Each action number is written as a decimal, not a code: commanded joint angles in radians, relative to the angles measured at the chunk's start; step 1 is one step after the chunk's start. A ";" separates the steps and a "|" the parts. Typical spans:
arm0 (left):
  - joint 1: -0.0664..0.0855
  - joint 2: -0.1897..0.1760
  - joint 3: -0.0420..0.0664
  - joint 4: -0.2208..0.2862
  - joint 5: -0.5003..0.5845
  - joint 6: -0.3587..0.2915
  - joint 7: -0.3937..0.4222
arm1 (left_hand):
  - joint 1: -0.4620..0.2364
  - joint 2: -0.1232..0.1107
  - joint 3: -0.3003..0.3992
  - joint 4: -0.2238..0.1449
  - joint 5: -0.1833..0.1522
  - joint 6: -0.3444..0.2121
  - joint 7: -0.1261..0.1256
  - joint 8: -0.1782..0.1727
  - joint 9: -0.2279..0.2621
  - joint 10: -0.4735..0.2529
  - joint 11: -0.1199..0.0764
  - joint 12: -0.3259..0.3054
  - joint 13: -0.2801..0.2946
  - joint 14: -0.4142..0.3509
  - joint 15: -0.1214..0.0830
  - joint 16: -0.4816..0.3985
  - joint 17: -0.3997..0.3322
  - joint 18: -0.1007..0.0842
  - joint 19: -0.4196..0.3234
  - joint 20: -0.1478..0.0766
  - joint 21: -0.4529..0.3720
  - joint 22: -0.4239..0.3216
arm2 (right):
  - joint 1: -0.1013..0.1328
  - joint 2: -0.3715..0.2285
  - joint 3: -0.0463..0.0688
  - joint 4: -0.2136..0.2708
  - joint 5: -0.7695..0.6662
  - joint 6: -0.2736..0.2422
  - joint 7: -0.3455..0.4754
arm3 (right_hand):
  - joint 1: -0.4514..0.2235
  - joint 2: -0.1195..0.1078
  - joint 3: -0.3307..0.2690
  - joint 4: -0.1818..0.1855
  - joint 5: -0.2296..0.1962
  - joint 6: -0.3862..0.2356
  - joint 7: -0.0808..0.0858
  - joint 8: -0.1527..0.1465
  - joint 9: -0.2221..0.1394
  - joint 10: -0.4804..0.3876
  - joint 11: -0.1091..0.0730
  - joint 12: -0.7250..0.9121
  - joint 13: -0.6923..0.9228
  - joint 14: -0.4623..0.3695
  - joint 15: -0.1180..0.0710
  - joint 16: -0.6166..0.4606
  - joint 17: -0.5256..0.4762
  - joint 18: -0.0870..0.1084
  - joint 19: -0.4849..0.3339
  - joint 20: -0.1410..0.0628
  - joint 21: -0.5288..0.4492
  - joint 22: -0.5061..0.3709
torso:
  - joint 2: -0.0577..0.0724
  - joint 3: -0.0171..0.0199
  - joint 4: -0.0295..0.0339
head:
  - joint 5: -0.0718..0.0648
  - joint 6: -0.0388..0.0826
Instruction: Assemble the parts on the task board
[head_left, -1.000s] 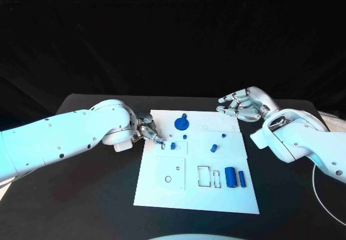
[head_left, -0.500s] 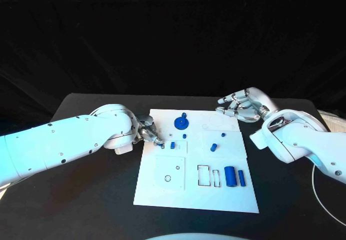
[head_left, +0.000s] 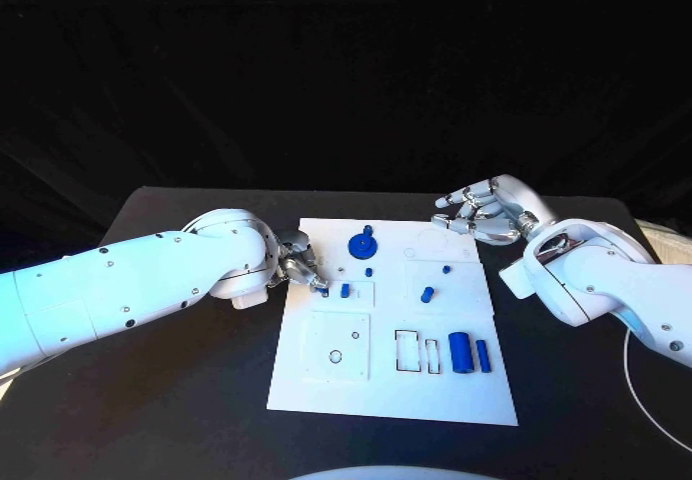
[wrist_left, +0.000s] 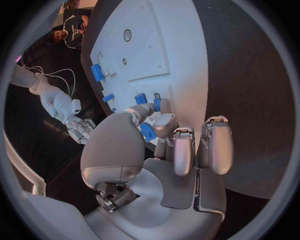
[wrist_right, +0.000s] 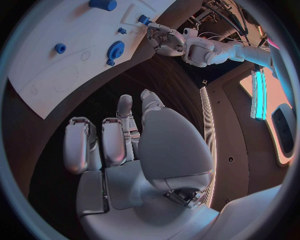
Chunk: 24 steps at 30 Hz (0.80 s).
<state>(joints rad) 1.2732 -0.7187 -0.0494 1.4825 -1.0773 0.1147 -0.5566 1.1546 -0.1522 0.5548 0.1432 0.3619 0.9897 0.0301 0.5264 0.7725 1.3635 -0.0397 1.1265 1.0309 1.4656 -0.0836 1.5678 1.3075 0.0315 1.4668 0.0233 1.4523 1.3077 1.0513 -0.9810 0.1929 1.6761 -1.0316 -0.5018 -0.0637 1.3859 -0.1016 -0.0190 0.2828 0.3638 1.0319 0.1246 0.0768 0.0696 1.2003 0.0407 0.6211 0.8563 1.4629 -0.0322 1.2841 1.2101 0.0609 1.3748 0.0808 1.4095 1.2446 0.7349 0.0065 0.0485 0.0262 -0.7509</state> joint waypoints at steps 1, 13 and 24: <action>-0.003 0.002 -0.002 -0.001 -0.009 0.032 0.014 | 0.001 0.008 0.148 -0.148 0.011 0.009 -0.002 -0.003 0.001 0.009 -0.003 0.007 0.002 0.105 -0.009 0.003 0.263 -0.002 0.056 -0.006 0.004 0.189 | -0.001 0.000 0.000 0.001 -0.008 0.013 0.008 | 0.001 0.002 -0.005 -0.002 0.006 0.001 0.004 0.004 0.001 -0.006 0.001 -0.007 -0.002 0.033 0.000 -0.006 -0.002 0.013 -0.006 -0.003 -0.005 -0.001 | 0.000 0.0002 -0.0009 | 0.000 -0.002; -0.003 0.004 -0.002 -0.005 -0.009 0.064 0.018 | -0.006 0.002 0.152 -0.155 0.029 0.015 -0.003 -0.004 0.001 0.013 -0.004 0.007 0.003 0.105 -0.010 0.003 0.263 -0.002 0.057 -0.007 0.006 0.190 | -0.001 -0.001 0.000 0.001 -0.008 0.014 0.007 | 0.001 0.002 -0.005 -0.002 0.006 0.001 0.004 0.004 0.001 -0.006 0.001 -0.007 -0.002 0.033 0.000 -0.006 -0.002 0.013 -0.006 -0.003 -0.005 -0.001 | 0.000 -0.0002 -0.0003 | 0.000 -0.005; -0.003 0.010 -0.002 -0.009 -0.009 0.102 0.009 | -0.012 -0.002 0.155 -0.161 0.048 0.020 -0.004 -0.006 0.000 0.017 -0.005 0.007 0.005 0.105 -0.010 0.003 0.263 -0.002 0.057 -0.007 0.006 0.191 | -0.001 -0.002 0.000 0.001 -0.008 0.014 0.006 | 0.001 0.002 -0.005 -0.002 0.006 0.001 0.004 0.004 0.001 -0.006 0.001 -0.007 -0.002 0.033 0.000 -0.006 -0.002 0.013 -0.006 -0.003 -0.005 -0.001 | 0.000 -0.0007 0.0009 | 0.002 -0.007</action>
<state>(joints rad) 1.2734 -0.7130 -0.0487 1.4728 -1.0820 0.1657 -0.5436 1.1492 -0.1554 0.5550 0.1429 0.4058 1.0024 0.0284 0.5245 0.7744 1.3757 -0.0446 1.1308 1.0346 1.4695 -0.0874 1.5677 1.3073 0.0316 1.4668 0.0233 1.4523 1.3075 1.0511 -0.9833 0.1928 1.6760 -1.0317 -0.4998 -0.0637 1.3859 -0.1016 -0.0190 0.2828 0.3638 1.0319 0.1246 0.0768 0.0696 1.2003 0.0407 0.6211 0.8555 1.4629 -0.0322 1.2841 1.2089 0.0609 1.3749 0.0808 1.4095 1.2447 0.7349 0.0058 0.0495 0.0271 -0.7579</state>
